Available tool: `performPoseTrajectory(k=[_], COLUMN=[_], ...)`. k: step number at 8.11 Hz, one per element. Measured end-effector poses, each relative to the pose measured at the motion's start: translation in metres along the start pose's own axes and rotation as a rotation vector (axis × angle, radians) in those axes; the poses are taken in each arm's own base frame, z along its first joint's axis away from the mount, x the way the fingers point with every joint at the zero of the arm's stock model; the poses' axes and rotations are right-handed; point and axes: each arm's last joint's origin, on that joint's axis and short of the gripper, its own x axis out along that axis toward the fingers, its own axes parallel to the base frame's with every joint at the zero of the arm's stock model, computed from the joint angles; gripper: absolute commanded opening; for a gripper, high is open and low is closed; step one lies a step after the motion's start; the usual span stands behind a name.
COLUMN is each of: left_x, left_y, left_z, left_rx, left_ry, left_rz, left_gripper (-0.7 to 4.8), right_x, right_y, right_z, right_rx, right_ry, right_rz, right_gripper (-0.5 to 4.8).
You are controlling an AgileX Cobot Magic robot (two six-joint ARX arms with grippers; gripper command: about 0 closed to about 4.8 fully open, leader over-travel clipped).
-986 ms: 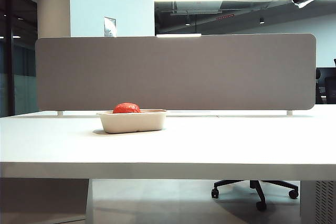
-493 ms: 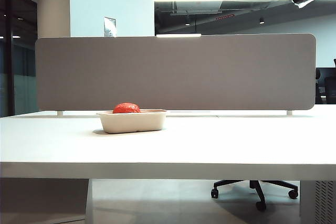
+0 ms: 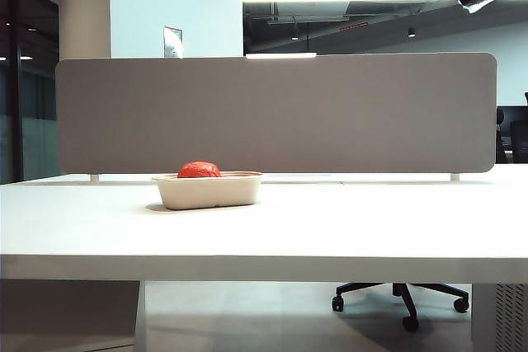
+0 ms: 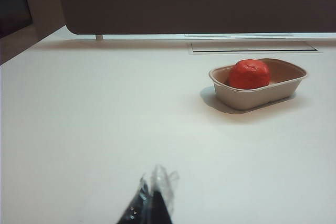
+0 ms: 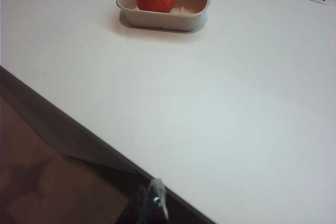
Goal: Pick up the orange and place it into the paper lunchbox.
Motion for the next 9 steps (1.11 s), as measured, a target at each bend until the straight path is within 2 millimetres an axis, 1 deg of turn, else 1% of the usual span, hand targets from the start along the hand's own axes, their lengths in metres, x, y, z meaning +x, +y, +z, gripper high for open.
performPoseTrajectory(k=[5, 7, 8, 9], left_x=[0.000, 0.000, 0.000, 0.000], left_y=[0.000, 0.000, 0.000, 0.000], left_z=[0.000, 0.000, 0.000, 0.000], left_rx=[0.000, 0.000, 0.000, 0.000], left_ry=[0.000, 0.001, 0.002, 0.002], left_rz=[0.000, 0.000, 0.000, 0.000], left_gripper=[-0.05, -0.05, -0.05, -0.05], right_x=[0.000, -0.001, 0.005, 0.003], right_y=[0.000, -0.002, -0.016, -0.019], right_z=[0.000, -0.007, -0.042, -0.059], right_rx=[0.000, 0.001, 0.018, 0.024], right_ry=[-0.001, -0.045, -0.202, -0.258], right_rz=[0.000, -0.017, -0.176, -0.236], right_gripper=[0.00, 0.01, 0.00, 0.00])
